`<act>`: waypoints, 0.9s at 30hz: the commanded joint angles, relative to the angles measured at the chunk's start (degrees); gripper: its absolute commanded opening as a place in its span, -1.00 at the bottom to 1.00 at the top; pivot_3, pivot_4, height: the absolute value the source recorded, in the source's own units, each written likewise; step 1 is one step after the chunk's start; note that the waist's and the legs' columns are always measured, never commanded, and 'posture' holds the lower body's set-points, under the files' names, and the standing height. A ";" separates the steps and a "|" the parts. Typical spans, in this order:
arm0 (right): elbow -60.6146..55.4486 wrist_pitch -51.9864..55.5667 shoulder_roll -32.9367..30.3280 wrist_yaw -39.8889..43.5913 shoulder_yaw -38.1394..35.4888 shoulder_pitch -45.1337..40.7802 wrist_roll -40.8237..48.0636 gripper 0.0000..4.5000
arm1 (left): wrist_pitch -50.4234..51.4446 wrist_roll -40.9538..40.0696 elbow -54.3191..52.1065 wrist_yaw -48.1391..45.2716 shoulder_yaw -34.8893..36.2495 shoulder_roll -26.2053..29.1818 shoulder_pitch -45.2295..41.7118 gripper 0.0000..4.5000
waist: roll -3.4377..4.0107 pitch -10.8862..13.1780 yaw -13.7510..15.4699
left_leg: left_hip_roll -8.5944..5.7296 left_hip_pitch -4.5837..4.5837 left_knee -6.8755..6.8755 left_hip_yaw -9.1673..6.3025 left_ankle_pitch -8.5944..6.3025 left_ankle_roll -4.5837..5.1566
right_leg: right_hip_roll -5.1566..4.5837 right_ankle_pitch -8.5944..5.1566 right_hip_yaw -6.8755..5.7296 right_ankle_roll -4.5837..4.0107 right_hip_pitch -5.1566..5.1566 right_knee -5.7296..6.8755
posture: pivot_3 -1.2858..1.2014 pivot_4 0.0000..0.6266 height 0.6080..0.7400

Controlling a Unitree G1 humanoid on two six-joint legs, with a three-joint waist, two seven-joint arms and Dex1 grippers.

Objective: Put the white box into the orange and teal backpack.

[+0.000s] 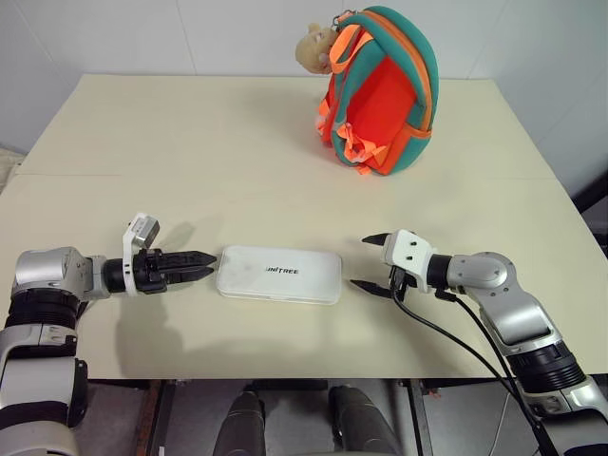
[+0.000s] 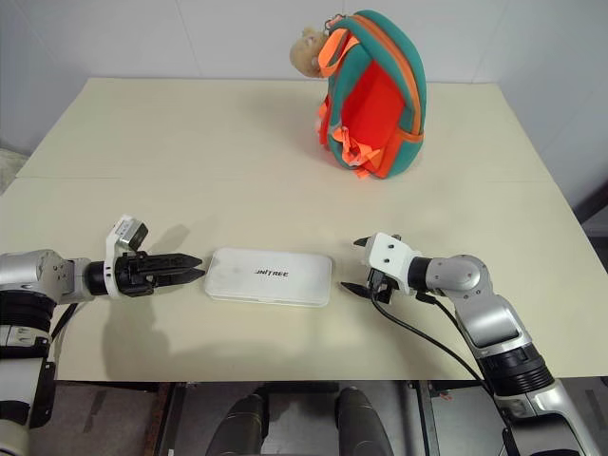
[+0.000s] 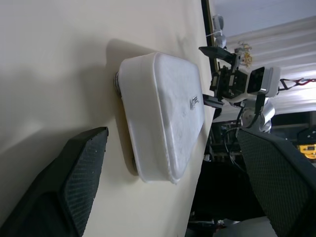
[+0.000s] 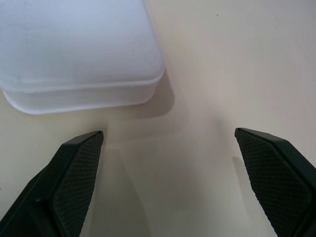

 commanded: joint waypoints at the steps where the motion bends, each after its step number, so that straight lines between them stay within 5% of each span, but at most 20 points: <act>1: -2.31 -0.94 0.01 0.18 -1.11 0.13 0.71 1.00 | 1.00 -0.80 0.39 -1.46 -0.76 -0.59 -1.32 0.98 | 0.00 0.00 -0.02 | 0.00 0.00 0.00 0.00 0.00 0.00 | 0.00 0.00 0.00 0.00 0.00 0.00 | 0.03 -0.52 1.00; 27: -1.86 -1.74 1.12 0.41 -0.71 -0.53 0.52 1.00 | -1.87 0.18 0.19 -0.66 -2.75 -5.33 -5.27 0.98 | -0.01 0.00 -0.03 | -0.01 -0.02 0.03 -0.03 0.01 -0.02 | 0.00 0.01 -0.01 0.01 0.00 0.01 | 0.03 -0.52 1.00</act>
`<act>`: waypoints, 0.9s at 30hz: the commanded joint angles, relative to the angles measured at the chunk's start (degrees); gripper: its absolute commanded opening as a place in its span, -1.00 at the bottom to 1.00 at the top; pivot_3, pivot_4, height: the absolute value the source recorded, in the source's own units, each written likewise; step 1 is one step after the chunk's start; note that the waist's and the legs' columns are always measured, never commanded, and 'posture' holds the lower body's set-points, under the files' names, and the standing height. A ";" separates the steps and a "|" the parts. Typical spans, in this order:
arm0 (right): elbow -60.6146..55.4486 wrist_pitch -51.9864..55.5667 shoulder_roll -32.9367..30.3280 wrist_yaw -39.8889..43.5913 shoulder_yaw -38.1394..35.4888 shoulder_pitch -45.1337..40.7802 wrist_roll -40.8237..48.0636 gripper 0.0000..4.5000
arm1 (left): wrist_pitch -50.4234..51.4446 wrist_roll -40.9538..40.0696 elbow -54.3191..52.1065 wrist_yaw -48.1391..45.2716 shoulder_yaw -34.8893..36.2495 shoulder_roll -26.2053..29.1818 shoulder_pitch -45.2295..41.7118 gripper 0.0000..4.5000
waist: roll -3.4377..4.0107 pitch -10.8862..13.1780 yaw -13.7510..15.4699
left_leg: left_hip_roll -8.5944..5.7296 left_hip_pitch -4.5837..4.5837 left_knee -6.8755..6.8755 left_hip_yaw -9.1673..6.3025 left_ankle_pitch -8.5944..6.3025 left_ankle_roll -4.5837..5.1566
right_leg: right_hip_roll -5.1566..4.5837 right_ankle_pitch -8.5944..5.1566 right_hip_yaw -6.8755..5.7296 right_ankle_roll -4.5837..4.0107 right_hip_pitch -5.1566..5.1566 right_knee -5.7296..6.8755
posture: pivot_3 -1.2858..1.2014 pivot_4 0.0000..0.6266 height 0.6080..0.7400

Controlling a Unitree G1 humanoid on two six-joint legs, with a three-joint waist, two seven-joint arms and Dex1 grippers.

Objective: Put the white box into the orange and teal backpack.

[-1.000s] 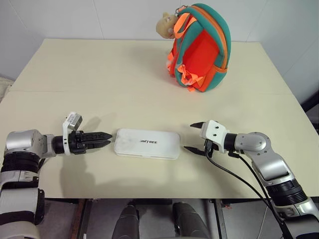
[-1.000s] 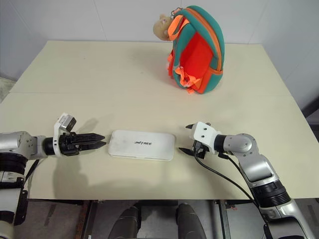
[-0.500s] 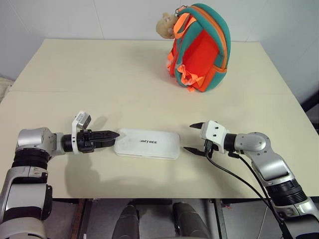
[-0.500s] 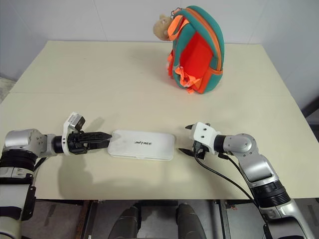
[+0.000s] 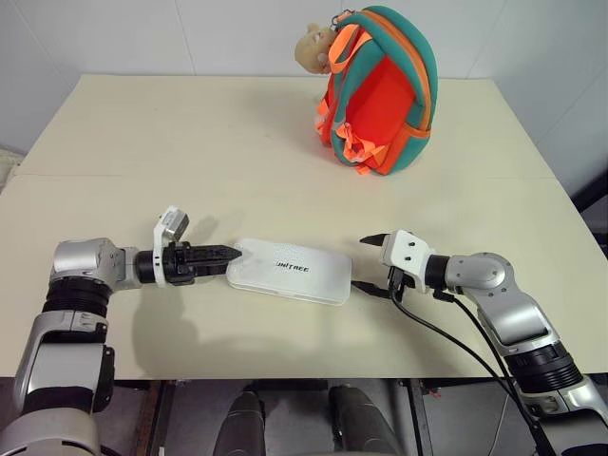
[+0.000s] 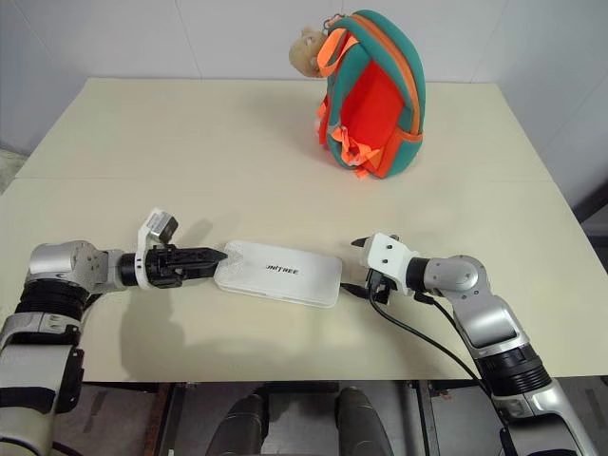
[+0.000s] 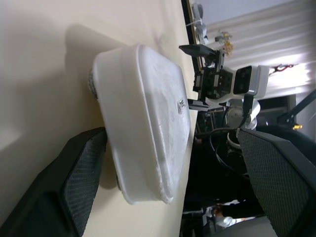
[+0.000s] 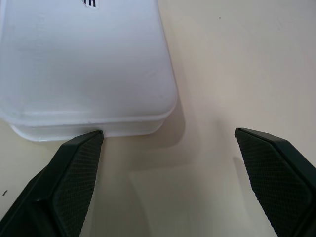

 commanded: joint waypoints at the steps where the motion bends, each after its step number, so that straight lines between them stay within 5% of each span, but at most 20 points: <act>1: -1.86 -1.47 0.29 0.13 -0.73 -0.50 0.51 1.00 | 0.04 0.04 -1.26 -1.02 -0.53 0.74 -1.02 0.98 | 0.00 0.00 0.03 | 0.00 0.00 0.00 0.00 0.00 0.00 | 0.00 0.00 0.00 0.00 0.00 0.00 | 0.03 -0.52 1.00; 24: -0.73 -5.25 1.70 1.27 -0.16 -0.58 -0.20 1.00 | -3.97 0.56 0.48 -1.18 0.07 0.18 -2.85 0.98 | 0.00 0.00 0.09 | 0.00 -0.01 0.00 -0.01 0.00 0.00 | 0.00 0.00 -0.01 0.00 0.00 -0.01 | 0.03 -0.52 1.00; 27: -1.00 -5.13 1.67 1.18 -0.28 -0.30 -0.21 1.00 | -4.07 1.05 0.49 -1.57 -0.46 0.33 -3.06 0.72 | 0.00 0.00 0.08 | 0.00 -0.01 -0.01 -0.01 0.00 0.00 | 0.00 0.00 -0.01 0.00 0.00 -0.01 | 0.03 -0.52 1.00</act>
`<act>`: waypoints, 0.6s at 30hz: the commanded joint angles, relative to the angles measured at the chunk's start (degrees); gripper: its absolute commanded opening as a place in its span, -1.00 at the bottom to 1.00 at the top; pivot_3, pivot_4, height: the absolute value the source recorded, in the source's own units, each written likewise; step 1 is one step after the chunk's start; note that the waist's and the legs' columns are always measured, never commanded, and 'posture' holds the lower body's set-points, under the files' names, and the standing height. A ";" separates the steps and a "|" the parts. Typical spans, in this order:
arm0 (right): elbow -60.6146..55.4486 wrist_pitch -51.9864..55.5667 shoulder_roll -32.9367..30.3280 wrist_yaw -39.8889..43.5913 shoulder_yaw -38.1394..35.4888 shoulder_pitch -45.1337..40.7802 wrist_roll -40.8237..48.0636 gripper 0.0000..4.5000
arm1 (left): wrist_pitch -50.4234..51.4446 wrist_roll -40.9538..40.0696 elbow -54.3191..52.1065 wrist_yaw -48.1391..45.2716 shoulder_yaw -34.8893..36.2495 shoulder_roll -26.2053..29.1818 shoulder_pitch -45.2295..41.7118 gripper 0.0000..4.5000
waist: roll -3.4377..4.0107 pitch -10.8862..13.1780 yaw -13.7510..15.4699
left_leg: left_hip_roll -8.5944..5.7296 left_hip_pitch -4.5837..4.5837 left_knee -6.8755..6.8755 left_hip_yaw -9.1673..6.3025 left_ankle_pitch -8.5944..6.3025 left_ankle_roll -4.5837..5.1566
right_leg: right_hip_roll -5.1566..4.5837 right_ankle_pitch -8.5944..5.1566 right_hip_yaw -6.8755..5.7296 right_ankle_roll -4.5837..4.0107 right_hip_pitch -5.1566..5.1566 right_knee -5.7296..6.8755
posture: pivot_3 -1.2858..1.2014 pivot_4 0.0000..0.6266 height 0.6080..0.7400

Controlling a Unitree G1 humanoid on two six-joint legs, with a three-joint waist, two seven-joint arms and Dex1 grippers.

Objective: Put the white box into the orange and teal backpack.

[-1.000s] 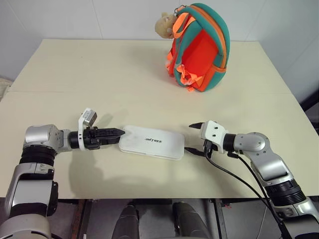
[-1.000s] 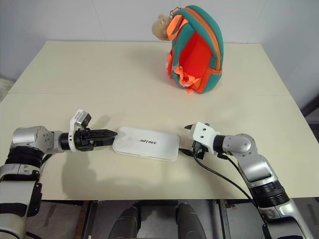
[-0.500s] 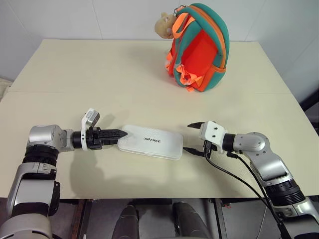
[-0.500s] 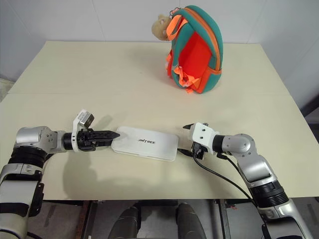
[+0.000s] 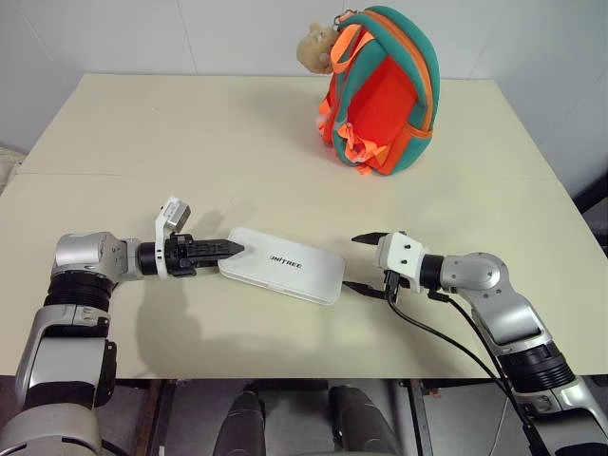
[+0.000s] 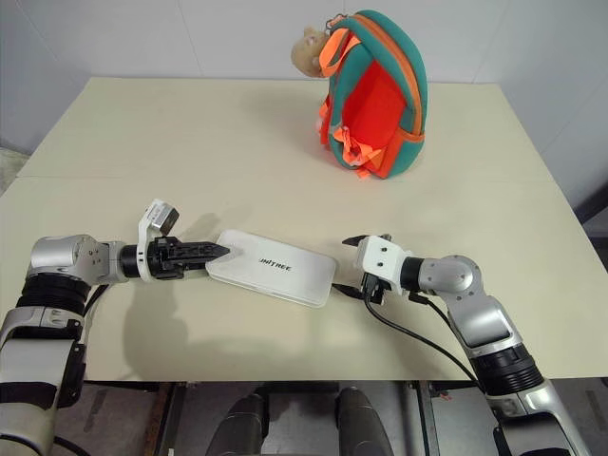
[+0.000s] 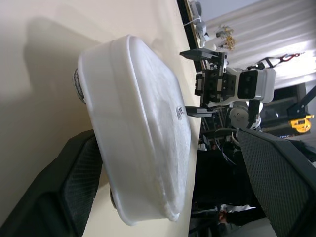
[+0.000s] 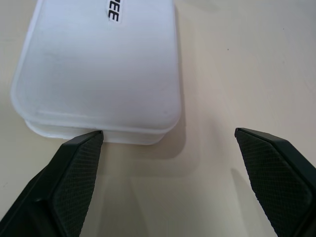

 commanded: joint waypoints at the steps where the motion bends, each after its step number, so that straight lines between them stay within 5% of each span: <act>1: -1.49 -0.70 -0.01 0.03 -0.46 0.04 0.44 1.00 | -0.34 0.31 0.20 -1.71 -0.31 0.60 -1.17 0.58 | 0.00 0.00 -0.03 | 0.00 0.00 0.00 0.00 0.00 0.00 | 0.00 0.00 0.00 0.00 0.00 0.00 | 0.03 -0.52 1.00; 8: -2.08 -0.51 -0.32 -0.01 -0.93 0.54 0.65 1.00 | 1.31 0.11 -0.88 -2.83 -0.94 0.98 -0.80 -0.37 | 0.00 0.00 -0.04 | 0.00 0.00 0.00 0.00 0.00 0.00 | 0.00 0.00 0.00 0.00 0.00 0.00 | 0.03 -0.52 1.00; 18: -3.43 0.01 -0.48 -0.54 -2.13 1.27 1.44 1.00 | 3.60 -2.11 -1.77 1.67 5.95 1.19 -0.60 -0.41 | 0.00 0.00 -0.09 | 0.00 0.01 0.00 -0.01 0.00 0.00 | 0.00 0.00 0.00 0.00 0.00 0.01 | 0.03 -0.52 1.00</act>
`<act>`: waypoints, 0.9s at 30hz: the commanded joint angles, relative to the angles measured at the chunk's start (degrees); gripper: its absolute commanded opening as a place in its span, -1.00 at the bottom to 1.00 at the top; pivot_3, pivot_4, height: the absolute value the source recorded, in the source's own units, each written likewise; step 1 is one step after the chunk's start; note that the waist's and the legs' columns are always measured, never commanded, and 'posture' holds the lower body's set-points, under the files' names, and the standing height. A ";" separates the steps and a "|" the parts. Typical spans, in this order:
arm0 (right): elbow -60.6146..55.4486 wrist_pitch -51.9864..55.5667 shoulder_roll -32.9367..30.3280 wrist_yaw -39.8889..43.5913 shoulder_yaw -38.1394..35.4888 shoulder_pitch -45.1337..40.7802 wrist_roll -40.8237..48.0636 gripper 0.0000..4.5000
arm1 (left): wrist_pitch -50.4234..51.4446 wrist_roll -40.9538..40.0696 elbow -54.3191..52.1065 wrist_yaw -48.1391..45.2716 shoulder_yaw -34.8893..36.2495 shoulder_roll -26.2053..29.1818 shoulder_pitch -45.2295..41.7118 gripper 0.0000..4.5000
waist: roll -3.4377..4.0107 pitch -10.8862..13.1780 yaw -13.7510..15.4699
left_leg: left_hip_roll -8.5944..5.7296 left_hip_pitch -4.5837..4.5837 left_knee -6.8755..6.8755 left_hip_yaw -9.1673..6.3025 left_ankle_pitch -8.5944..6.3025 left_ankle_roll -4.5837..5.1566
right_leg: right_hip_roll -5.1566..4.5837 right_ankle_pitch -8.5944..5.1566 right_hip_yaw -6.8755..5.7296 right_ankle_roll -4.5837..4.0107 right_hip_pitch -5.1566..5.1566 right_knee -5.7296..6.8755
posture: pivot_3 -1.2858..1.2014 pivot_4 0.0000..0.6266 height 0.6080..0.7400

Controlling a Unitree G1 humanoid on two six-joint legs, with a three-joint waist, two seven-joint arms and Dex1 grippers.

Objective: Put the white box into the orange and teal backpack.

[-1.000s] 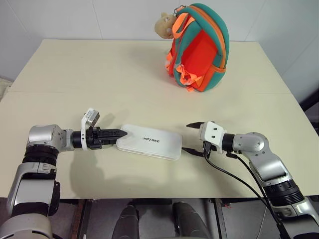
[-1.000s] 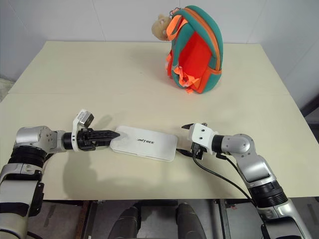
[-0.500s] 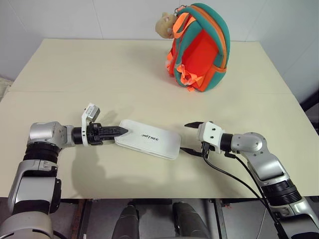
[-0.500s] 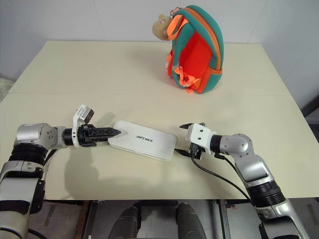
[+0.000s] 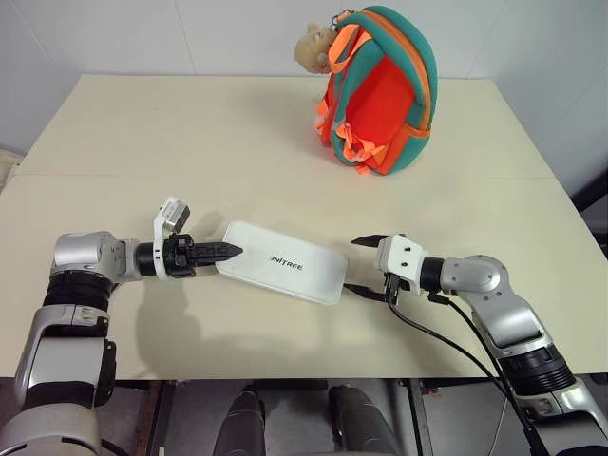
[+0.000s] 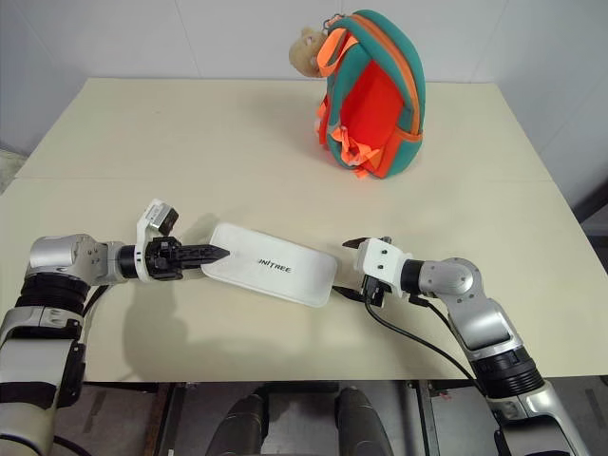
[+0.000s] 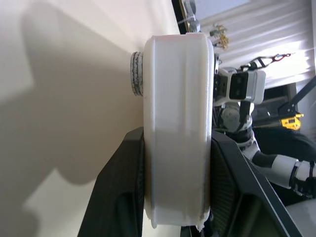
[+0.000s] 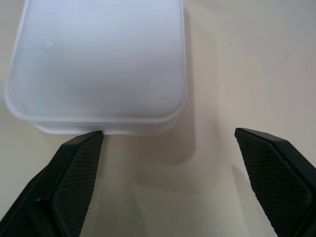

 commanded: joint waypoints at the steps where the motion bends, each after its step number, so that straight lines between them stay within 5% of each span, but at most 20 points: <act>1: -3.08 0.08 -0.42 -0.69 -2.30 0.48 1.47 1.00 | 1.36 -2.48 -2.10 3.00 5.40 1.05 -0.44 -0.41 | 0.00 0.00 0.03 | 0.00 0.00 0.00 0.00 0.00 0.00 | 0.00 0.00 0.00 0.00 0.00 0.00 | 0.03 -0.52 1.00; 16: -1.46 3.98 3.00 -10.26 -12.61 -2.11 7.25 1.00 | 12.54 -17.70 -32.67 31.05 33.28 -9.73 9.45 -0.41 | -0.02 0.01 0.11 | -0.01 -0.07 0.03 -0.11 0.01 -0.02 | -0.02 0.02 -0.03 0.03 -0.01 0.03 | 0.03 -0.52 1.00; 27: 15.08 5.16 10.61 -26.57 -20.02 -17.00 7.61 1.00 | 23.59 -27.33 -43.05 43.52 47.54 -13.57 12.76 -0.41 | -0.02 0.01 -0.01 | -0.01 -0.02 0.03 -0.09 0.04 -0.06 | -0.03 0.05 -0.02 0.02 0.01 0.01 | 0.03 -0.52 1.00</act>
